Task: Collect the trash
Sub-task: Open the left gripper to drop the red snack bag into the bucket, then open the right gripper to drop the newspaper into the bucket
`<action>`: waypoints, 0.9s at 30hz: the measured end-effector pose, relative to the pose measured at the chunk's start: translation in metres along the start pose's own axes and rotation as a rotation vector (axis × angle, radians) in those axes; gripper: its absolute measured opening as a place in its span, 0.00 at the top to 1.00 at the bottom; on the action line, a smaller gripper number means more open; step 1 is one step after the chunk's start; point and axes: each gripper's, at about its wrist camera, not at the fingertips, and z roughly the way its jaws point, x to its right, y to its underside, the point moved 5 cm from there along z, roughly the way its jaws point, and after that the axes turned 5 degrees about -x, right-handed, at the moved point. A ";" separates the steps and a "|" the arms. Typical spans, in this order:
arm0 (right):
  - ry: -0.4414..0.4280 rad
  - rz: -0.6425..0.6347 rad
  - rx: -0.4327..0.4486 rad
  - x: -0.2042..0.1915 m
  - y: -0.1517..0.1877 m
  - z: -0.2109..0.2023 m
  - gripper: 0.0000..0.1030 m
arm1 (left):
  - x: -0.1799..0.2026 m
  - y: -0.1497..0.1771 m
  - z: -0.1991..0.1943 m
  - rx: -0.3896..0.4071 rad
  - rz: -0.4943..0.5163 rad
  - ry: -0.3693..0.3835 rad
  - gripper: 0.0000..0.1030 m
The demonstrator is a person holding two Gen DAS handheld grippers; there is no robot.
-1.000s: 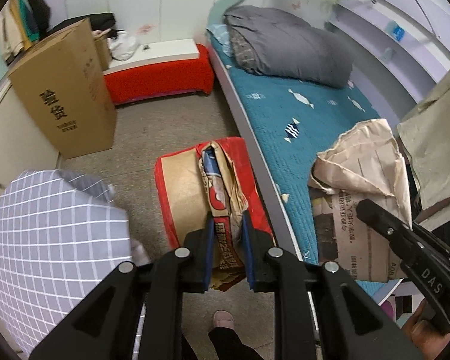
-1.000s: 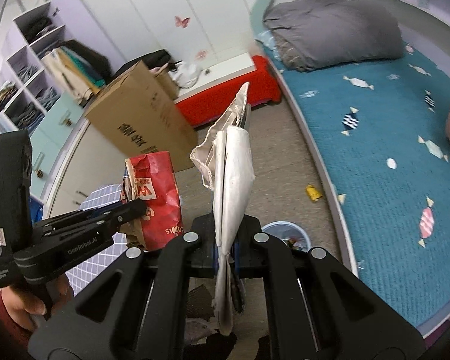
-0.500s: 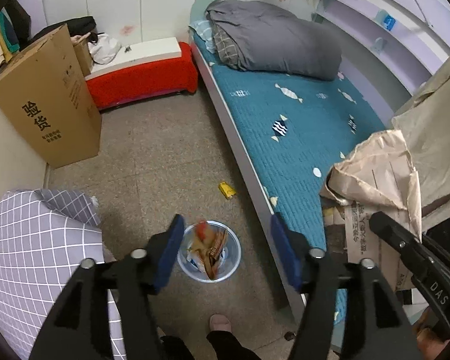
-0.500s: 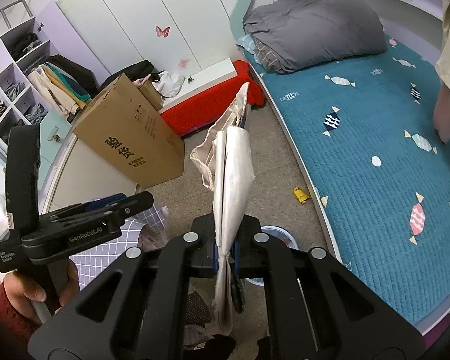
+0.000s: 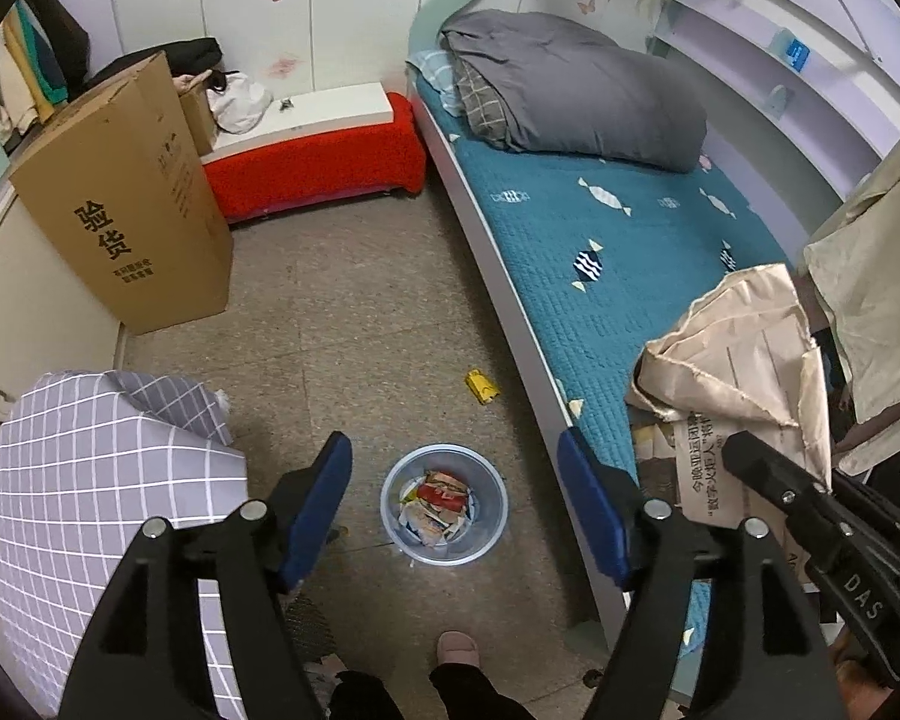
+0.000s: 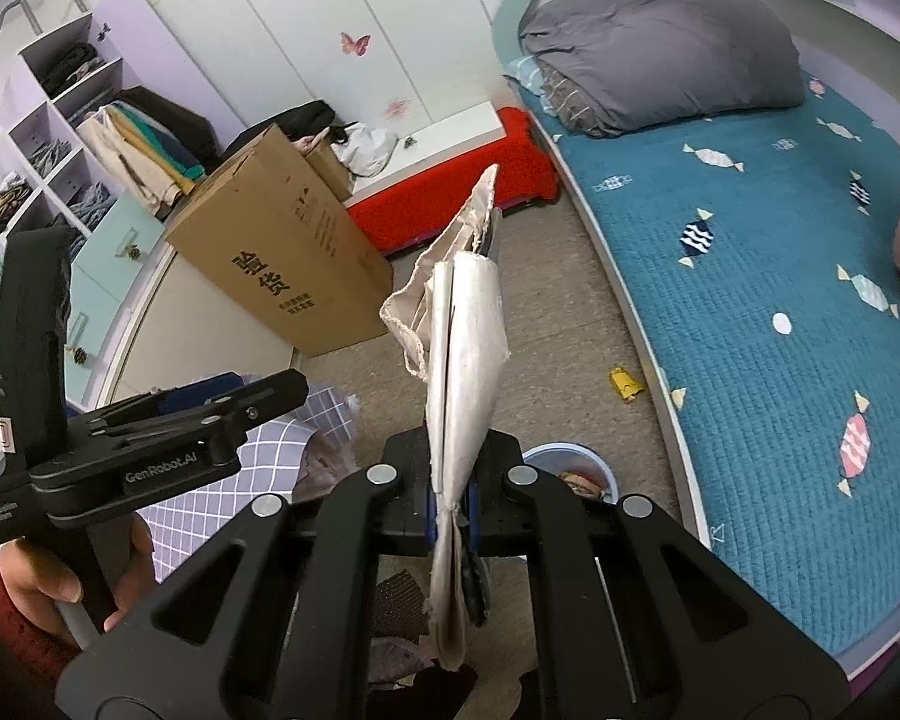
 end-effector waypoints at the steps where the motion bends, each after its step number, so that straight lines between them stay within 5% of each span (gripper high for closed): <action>1: -0.005 -0.004 -0.002 -0.003 0.001 0.000 0.93 | -0.003 0.001 -0.002 0.002 -0.005 -0.005 0.31; 27: -0.085 -0.134 -0.104 -0.061 -0.002 0.051 0.93 | -0.086 0.029 -0.019 0.007 -0.179 -0.095 0.28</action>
